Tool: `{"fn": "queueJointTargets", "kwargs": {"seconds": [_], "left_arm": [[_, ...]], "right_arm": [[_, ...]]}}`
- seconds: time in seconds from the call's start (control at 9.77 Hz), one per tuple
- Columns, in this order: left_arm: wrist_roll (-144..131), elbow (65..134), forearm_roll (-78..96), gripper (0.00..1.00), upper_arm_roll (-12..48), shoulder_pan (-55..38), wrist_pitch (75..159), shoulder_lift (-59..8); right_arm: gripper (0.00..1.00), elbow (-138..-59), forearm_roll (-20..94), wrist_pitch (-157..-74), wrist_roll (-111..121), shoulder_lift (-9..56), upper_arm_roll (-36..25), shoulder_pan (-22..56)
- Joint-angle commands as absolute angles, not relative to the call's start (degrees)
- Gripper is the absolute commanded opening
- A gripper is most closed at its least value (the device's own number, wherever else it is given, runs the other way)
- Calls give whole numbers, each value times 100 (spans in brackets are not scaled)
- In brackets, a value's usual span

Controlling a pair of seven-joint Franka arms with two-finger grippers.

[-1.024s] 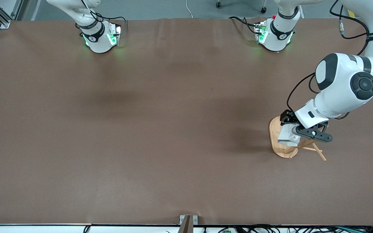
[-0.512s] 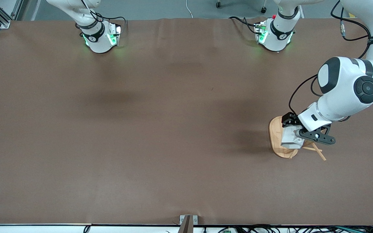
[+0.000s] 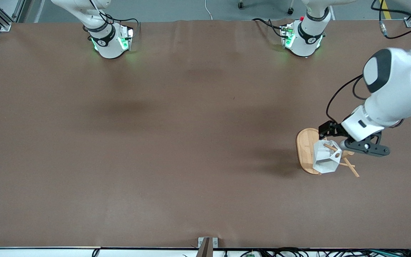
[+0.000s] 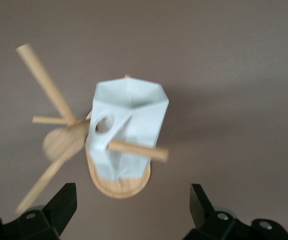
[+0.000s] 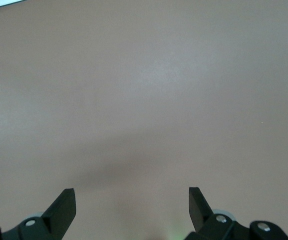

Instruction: Hang cup on rack

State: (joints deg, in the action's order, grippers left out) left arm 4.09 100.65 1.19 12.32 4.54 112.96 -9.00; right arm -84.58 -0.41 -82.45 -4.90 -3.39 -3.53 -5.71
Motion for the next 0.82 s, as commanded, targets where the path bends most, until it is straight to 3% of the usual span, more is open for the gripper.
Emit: {"fn": "queueJointTargets", "kwargs": {"seconds": [0.0,0.2,0.72], "left_arm": [[438,10222,-17,100,951,387,10961,-372],[466,10195,-44,100,853,326,10794,51],[431,9670,-35,100,185,-184,9179,633]], "right_arm": [[100,-8367,-17,-8235,-562,-334,-343,-580],[100,-8358,-79,-8235,-571,-334,-343,-580],[100,-8341,-35,-8244,-518,-334,-334,-580]]}}
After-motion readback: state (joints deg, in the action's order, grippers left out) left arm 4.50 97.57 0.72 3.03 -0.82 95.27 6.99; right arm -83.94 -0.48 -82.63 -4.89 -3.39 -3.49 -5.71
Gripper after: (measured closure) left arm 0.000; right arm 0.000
